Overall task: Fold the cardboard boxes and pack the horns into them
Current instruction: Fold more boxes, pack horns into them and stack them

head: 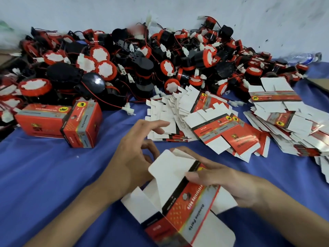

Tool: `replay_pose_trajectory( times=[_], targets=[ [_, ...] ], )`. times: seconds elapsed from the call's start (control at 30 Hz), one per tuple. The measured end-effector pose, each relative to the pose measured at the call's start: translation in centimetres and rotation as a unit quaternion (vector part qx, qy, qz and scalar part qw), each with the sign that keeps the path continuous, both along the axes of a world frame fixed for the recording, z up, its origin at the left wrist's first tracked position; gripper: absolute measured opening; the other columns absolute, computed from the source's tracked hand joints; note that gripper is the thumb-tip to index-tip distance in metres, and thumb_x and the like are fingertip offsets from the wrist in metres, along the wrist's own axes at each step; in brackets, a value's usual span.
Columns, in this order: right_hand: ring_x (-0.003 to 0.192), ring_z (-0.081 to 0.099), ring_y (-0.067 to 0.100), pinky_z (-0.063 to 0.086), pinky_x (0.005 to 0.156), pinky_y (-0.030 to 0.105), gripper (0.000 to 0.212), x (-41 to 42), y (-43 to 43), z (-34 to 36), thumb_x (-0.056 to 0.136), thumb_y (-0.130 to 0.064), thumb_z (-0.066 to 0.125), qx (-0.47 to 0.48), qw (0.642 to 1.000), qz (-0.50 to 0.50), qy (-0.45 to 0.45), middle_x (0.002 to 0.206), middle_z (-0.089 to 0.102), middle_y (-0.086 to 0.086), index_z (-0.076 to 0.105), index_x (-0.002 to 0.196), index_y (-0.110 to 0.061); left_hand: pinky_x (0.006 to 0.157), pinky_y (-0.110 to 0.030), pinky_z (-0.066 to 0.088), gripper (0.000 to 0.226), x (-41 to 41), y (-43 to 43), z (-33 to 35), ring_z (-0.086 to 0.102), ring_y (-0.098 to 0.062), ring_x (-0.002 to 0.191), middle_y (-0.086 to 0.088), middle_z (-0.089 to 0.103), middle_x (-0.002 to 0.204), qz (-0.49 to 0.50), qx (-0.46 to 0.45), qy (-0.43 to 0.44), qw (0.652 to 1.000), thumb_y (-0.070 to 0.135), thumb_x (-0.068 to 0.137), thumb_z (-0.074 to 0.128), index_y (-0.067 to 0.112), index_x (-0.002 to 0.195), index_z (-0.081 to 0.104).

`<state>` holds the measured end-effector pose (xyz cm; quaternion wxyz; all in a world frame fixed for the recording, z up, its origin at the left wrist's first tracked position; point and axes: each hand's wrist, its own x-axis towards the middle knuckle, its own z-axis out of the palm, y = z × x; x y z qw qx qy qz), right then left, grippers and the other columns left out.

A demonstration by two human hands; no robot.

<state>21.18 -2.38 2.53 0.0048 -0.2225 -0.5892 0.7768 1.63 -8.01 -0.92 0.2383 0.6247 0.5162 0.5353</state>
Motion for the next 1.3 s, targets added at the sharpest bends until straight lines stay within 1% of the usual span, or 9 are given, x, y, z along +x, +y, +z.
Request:
replay_pose_trajectory(
  times=[0.13, 0.23, 0.47, 0.6, 0.8, 0.93, 1.0, 1.1, 1.3],
  targets=[
    [0.069, 0.069, 0.017, 0.056, 0.057, 0.025, 0.030, -0.4, 0.3, -0.5, 0.068, -0.016, 0.074, -0.025, 0.985, -0.142, 0.090, 0.080, 0.070, 0.002, 0.061, 0.074, -0.042, 0.049, -0.028, 0.051, 0.029, -1.3, 0.9, 0.1, 0.063, -0.014, 0.069, 0.012, 0.069, 0.089, 0.045, -0.086, -0.141, 0.985, 0.038, 0.072, 0.078, 0.031, 0.097, 0.065],
    [0.064, 0.070, 0.021, 0.054, 0.050, 0.026, 0.027, -0.4, 0.7, -0.6, 0.069, -0.015, 0.071, -0.004, 0.963, -0.248, 0.105, 0.081, 0.071, 0.008, 0.058, 0.070, -0.038, 0.060, -0.022, 0.053, 0.032, -2.0, 0.8, 0.7, 0.064, -0.020, 0.084, 0.007, 0.073, 0.084, 0.043, -0.099, -0.304, 0.947, 0.039, 0.098, 0.041, 0.022, 0.094, 0.067],
    [0.074, 0.071, 0.026, 0.060, 0.064, 0.036, 0.034, -0.9, 0.3, -1.1, 0.064, -0.021, 0.073, 0.029, 0.926, -0.364, 0.096, 0.088, 0.073, 0.010, 0.050, 0.089, -0.026, 0.067, -0.012, 0.049, 0.017, 0.5, 0.2, 0.7, 0.064, -0.009, 0.096, 0.010, 0.062, 0.104, 0.067, -0.109, -0.183, 0.975, 0.047, 0.086, 0.056, 0.039, 0.100, 0.060],
    [0.077, 0.070, 0.023, 0.058, 0.065, 0.037, 0.026, -1.0, -0.3, -1.8, 0.082, -0.019, 0.069, 0.140, 0.895, -0.406, 0.120, 0.085, 0.073, 0.001, 0.051, 0.075, -0.036, 0.074, -0.010, 0.049, 0.071, 2.8, -1.3, -0.3, 0.060, 0.001, 0.102, 0.014, 0.050, 0.122, 0.054, -0.139, -0.062, 0.987, 0.075, 0.053, 0.064, 0.053, 0.118, 0.042],
    [0.095, 0.059, 0.002, 0.052, 0.082, 0.029, 0.014, -1.9, -1.6, -2.1, 0.076, -0.052, 0.055, 0.266, 0.876, -0.387, 0.109, 0.088, 0.059, -0.023, 0.047, 0.084, -0.044, 0.068, -0.019, 0.056, 0.076, 3.7, -1.2, -0.3, 0.072, -0.013, 0.092, 0.008, 0.072, 0.107, -0.079, -0.195, -0.231, 0.950, 0.042, 0.058, 0.086, 0.044, 0.123, 0.046],
    [0.065, 0.059, -0.010, 0.044, 0.060, 0.006, 0.019, -1.9, -0.5, -2.1, 0.097, -0.009, 0.052, 0.210, 0.878, -0.420, 0.095, 0.082, 0.059, 0.000, 0.041, 0.082, -0.015, 0.073, -0.030, 0.059, 0.058, 3.7, -1.5, 0.3, 0.071, -0.024, 0.095, -0.004, 0.073, 0.106, -0.112, -0.223, -0.326, 0.912, 0.027, 0.065, 0.082, 0.023, 0.116, 0.055],
    [0.074, 0.066, -0.003, 0.049, 0.063, 0.010, 0.005, -1.9, -0.7, -2.3, 0.096, -0.017, 0.053, 0.148, 0.907, -0.376, 0.115, 0.099, 0.061, 0.014, 0.049, 0.094, -0.020, 0.072, -0.032, 0.059, 0.062, 3.7, -1.5, 0.3, 0.071, -0.027, 0.094, -0.008, 0.072, 0.105, -0.082, -0.199, -0.375, 0.902, 0.018, 0.064, 0.088, 0.014, 0.114, 0.053],
    [0.089, 0.068, 0.002, 0.049, 0.072, 0.011, 0.020, -1.7, -1.1, -2.5, 0.085, -0.023, 0.056, 0.153, 0.914, -0.347, 0.146, 0.099, 0.070, -0.006, 0.056, 0.106, -0.025, 0.069, -0.031, 0.059, 0.067, 3.7, -1.4, 0.5, 0.071, -0.027, 0.092, -0.010, 0.073, 0.105, -0.022, -0.156, -0.411, 0.898, 0.026, 0.056, 0.077, 0.009, 0.116, 0.053],
    [0.089, 0.070, 0.018, 0.056, 0.074, 0.026, 0.026, -2.0, -1.1, -2.7, 0.073, -0.019, 0.071, 0.108, 0.910, -0.359, 0.175, 0.095, 0.073, 0.001, 0.064, 0.096, -0.026, 0.080, -0.038, 0.057, 0.064, 4.2, -1.6, 0.5, 0.067, -0.026, 0.105, -0.010, 0.063, 0.122, 0.032, -0.120, -0.422, 0.898, 0.031, 0.053, 0.076, 0.016, 0.112, 0.059]
  ],
)
